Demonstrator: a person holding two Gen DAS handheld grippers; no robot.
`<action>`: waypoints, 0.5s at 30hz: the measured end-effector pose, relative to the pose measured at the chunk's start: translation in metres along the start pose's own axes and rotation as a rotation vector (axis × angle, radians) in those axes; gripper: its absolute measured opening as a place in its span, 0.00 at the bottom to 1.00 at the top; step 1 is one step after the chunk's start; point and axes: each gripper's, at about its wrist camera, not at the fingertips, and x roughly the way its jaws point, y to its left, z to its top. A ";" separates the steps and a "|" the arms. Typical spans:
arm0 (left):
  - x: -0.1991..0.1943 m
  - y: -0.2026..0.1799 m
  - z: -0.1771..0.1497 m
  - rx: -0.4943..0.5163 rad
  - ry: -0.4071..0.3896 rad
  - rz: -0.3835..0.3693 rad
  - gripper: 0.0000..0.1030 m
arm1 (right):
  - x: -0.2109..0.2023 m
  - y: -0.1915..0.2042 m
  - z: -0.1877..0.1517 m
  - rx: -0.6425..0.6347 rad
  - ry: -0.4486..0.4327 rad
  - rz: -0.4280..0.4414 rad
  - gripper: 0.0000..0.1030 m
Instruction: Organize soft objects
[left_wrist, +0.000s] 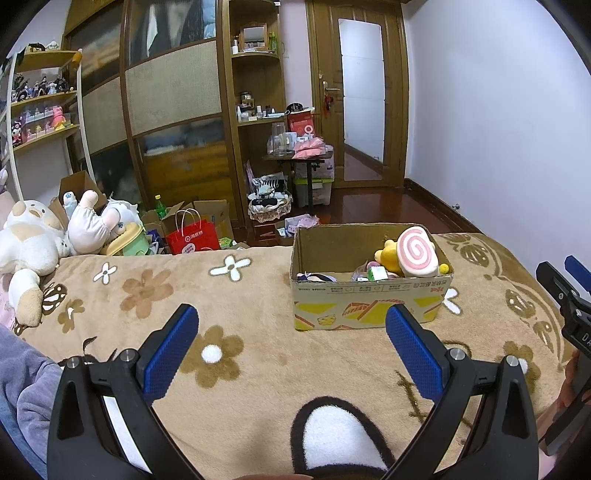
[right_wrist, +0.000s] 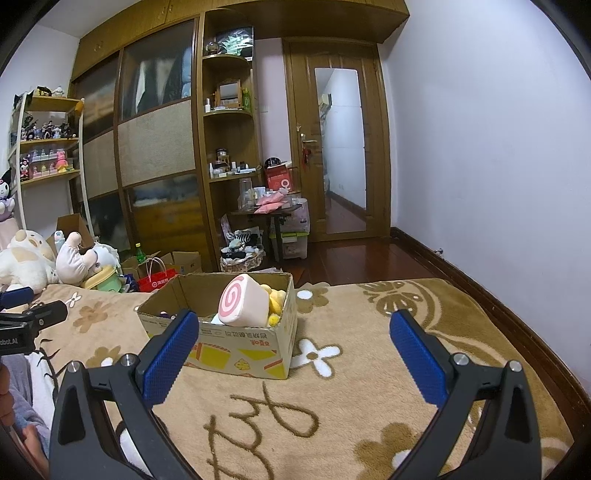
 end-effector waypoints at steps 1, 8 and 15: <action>0.000 0.000 0.000 -0.001 0.000 0.001 0.97 | 0.000 0.000 0.000 -0.001 0.000 0.000 1.00; 0.002 -0.002 -0.001 -0.003 0.005 -0.003 0.97 | 0.000 -0.001 0.000 -0.001 -0.002 -0.002 1.00; 0.003 -0.004 -0.003 -0.005 0.006 -0.004 0.97 | 0.000 -0.003 -0.003 -0.001 -0.003 -0.006 1.00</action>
